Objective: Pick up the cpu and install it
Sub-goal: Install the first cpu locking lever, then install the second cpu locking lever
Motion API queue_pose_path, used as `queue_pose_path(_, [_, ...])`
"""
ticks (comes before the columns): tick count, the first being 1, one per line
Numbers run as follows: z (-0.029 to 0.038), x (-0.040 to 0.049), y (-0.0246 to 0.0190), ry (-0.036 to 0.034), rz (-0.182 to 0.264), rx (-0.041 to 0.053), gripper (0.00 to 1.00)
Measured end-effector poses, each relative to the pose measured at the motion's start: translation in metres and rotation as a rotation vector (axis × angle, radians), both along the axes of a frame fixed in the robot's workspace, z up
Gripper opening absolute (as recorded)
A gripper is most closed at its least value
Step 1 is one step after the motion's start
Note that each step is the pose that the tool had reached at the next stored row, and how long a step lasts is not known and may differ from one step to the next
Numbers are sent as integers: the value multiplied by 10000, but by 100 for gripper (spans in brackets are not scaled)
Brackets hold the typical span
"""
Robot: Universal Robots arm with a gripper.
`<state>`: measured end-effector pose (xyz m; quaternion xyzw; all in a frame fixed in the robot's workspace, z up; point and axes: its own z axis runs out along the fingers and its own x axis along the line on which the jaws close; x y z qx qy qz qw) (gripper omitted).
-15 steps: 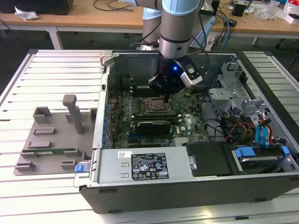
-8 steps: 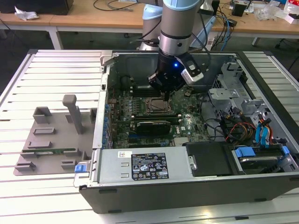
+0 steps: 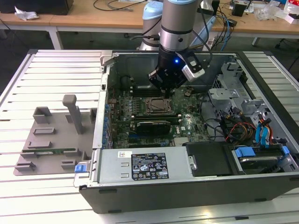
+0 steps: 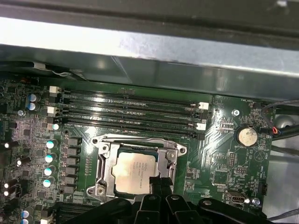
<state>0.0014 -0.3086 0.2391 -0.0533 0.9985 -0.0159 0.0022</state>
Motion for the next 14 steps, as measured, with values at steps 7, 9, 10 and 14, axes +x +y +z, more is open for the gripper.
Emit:
queue_pose_path(7, [3, 0, -2, 1, -1, -2, 11])
queue_pose_path(9, [2, 0, -22, 1, -1, -1, 11])
queue_pose_path(10, [2, 0, -47, 0, -1, 0, 11])
queue_pose_path(14, [1, 0, -174, 0, 0, 0, 11])
